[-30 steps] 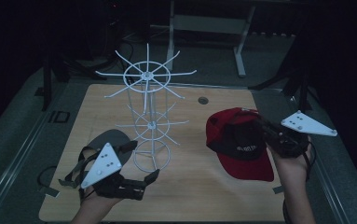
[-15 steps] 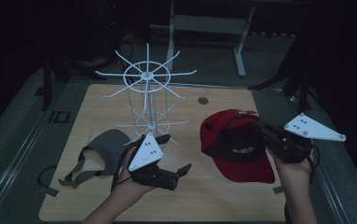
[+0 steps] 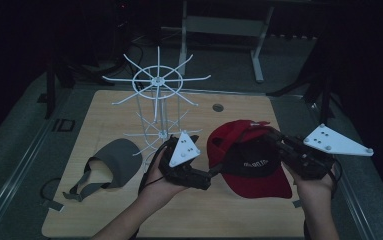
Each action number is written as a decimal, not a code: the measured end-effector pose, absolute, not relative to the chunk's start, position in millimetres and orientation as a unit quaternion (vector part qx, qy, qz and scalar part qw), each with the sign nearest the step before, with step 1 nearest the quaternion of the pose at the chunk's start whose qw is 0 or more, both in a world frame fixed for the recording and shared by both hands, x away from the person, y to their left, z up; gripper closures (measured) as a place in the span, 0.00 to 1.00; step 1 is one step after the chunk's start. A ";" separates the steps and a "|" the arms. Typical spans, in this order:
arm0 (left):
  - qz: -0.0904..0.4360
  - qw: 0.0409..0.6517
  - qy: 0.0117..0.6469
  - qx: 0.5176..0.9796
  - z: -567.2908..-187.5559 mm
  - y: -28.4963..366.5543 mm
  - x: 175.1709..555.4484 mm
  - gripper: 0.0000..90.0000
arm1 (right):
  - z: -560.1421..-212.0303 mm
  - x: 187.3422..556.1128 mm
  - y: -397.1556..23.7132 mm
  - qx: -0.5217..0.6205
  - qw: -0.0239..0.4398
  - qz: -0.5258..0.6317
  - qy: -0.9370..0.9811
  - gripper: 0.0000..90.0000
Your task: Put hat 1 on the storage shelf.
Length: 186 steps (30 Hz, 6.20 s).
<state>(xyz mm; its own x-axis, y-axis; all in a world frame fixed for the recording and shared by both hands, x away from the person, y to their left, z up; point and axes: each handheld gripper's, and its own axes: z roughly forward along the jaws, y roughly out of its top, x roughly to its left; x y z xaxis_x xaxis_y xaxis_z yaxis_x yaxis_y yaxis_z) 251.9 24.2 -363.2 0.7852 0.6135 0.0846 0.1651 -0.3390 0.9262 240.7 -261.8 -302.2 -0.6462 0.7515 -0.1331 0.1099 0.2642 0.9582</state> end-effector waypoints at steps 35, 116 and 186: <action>0.263 0.523 0.246 0.773 -334.7 -10.8 271.0 0.95 | -337.5 213.9 -273.7 0.300 0.275 0.552 0.728 0.94; 0.156 0.592 0.081 0.787 -332.4 -2.6 272.3 0.60 | -323.6 222.5 -283.3 0.200 0.244 0.549 0.774 0.99; 0.167 0.570 0.230 0.770 -453.9 97.0 188.6 0.51 | -233.8 266.5 -215.6 0.210 0.289 0.582 0.731 0.99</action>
